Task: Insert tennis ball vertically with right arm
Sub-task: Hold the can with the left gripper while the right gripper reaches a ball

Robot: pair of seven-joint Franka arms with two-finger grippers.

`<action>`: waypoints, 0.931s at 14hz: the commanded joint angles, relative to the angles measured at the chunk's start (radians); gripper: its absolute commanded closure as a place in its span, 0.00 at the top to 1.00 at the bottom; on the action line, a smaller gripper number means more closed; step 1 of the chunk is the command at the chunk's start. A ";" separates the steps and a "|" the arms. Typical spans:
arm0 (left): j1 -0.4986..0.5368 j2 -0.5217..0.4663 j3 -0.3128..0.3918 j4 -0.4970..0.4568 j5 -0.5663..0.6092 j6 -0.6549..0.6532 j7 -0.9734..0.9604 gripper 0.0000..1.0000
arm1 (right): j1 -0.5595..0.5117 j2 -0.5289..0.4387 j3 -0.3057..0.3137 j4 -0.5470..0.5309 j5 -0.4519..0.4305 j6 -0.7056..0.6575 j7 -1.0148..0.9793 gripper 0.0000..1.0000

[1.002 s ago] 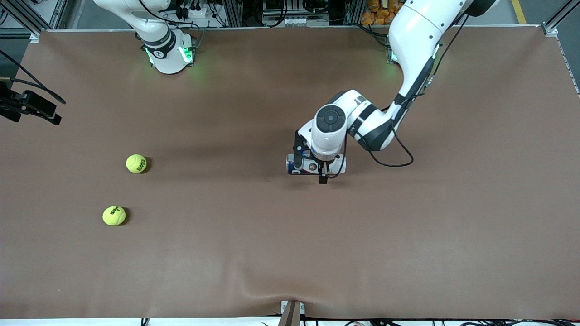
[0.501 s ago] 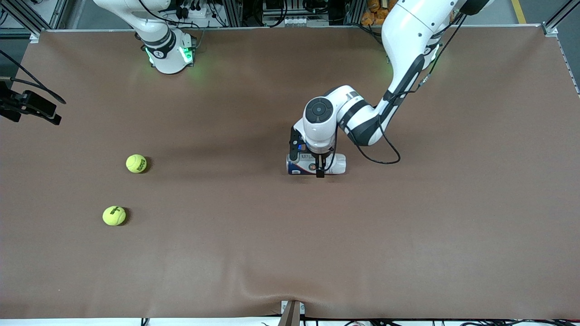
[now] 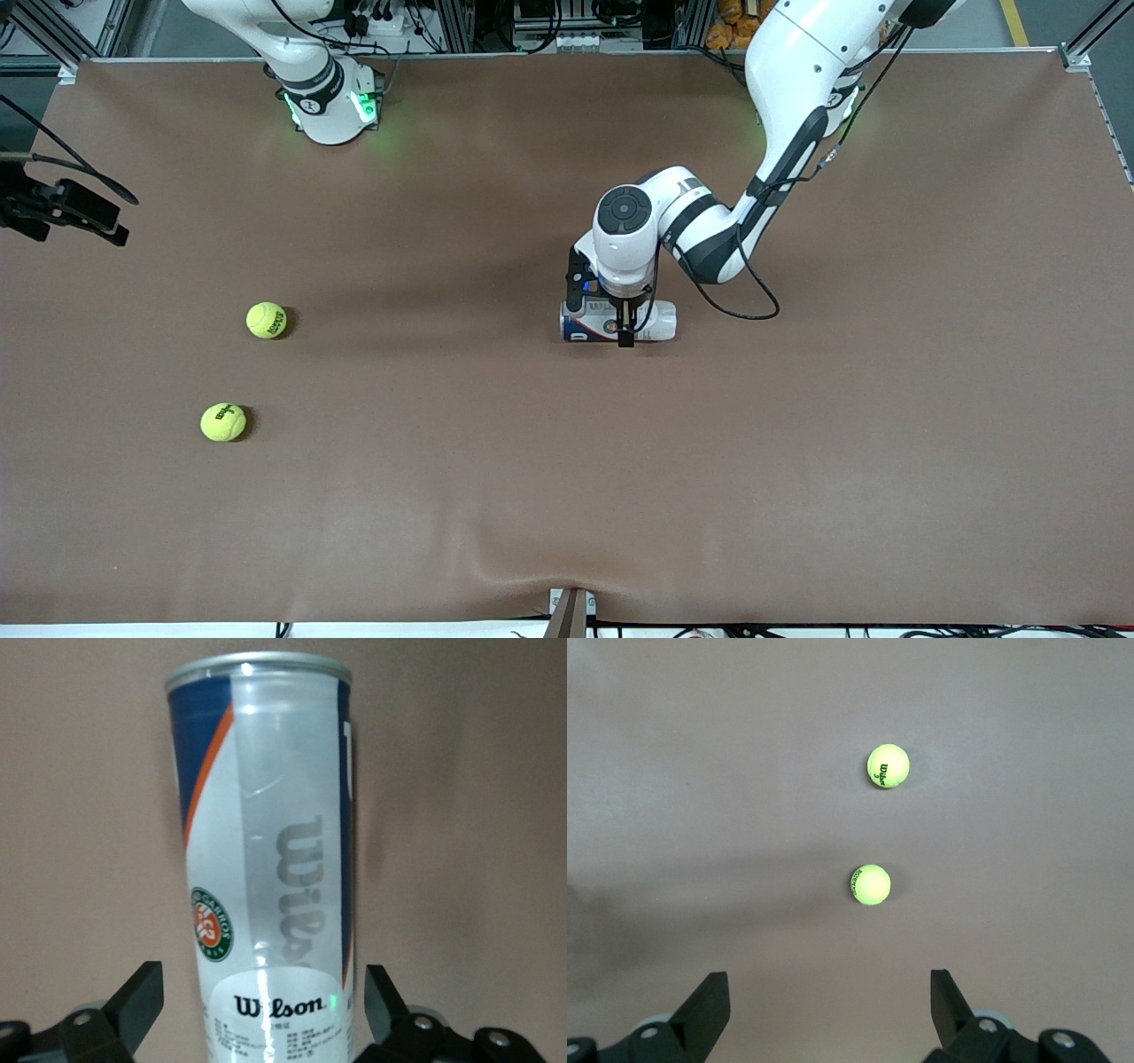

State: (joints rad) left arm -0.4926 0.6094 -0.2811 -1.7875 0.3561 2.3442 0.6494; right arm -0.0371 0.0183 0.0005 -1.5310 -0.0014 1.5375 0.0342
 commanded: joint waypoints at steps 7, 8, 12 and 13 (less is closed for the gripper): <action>-0.001 0.009 0.008 -0.056 0.029 0.093 -0.025 1.00 | 0.055 0.218 0.004 0.017 -0.095 0.089 0.006 1.00; 0.002 0.013 0.010 -0.055 0.058 0.104 -0.025 1.00 | 0.065 0.248 0.003 0.017 -0.103 0.090 0.006 1.00; 0.002 0.024 0.010 -0.046 0.073 0.121 -0.025 0.55 | 0.050 0.304 0.001 0.017 -0.097 0.090 0.016 1.00; 0.003 0.024 0.010 -0.043 0.073 0.121 -0.025 0.52 | 0.042 0.319 0.000 0.017 -0.097 0.090 0.018 1.00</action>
State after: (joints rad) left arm -0.4912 0.6324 -0.2723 -1.8339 0.4023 2.4485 0.6478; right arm 0.0206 0.3095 0.0000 -1.5352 -0.0780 1.6406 0.0363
